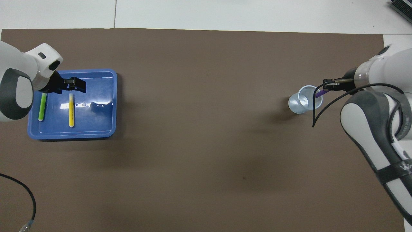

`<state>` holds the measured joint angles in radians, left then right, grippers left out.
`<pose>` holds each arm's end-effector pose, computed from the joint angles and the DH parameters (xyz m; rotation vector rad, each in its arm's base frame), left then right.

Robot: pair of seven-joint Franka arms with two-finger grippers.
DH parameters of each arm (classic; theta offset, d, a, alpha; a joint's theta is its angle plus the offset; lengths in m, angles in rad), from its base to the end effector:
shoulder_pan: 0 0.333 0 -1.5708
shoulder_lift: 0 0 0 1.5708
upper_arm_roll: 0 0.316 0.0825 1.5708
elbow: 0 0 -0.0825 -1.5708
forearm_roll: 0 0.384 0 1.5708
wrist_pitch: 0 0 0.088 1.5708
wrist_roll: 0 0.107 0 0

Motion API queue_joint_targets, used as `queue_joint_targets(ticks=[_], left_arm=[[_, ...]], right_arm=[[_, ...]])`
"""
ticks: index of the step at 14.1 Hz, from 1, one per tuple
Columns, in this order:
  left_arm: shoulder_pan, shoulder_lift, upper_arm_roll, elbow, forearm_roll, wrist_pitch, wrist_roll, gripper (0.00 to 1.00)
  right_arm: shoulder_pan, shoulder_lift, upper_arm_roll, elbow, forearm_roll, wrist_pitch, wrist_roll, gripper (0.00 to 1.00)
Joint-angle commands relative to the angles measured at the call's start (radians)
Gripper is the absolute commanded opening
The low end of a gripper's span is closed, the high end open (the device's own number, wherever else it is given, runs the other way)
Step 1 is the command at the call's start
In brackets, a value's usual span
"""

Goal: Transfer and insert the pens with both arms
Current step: 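Insert the purple pen into the cup while the left gripper reaches the yellow pen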

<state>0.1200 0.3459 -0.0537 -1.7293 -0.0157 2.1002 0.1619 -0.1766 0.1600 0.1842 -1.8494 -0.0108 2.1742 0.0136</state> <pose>0.6498 0.0454 0.3845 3.1098 -0.1314 0.0450 0.6185 -0.0007 0.4539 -3.1094 0.0083 -0.2608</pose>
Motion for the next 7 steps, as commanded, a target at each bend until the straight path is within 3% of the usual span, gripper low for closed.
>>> queue_joint_targets(ticks=[1, 3, 7], left_arm=[[0.012, 0.039, -0.008, 0.030, 0.046, 0.003, 0.034, 0.90], [0.017, 0.035, -0.008, -0.006, 0.048, 0.017, 0.073, 0.88], [0.040, 0.031, -0.008, -0.073, 0.048, 0.089, 0.094, 0.77]], right_arm=[[-0.008, 0.003, 0.011, -0.017, -0.020, 0.018, 0.023, 0.55], [-0.007, 0.003, 0.011, -0.014, -0.018, 0.012, 0.042, 1.00], [0.006, -0.010, 0.015, 0.001, -0.008, -0.046, 0.091, 1.00]])
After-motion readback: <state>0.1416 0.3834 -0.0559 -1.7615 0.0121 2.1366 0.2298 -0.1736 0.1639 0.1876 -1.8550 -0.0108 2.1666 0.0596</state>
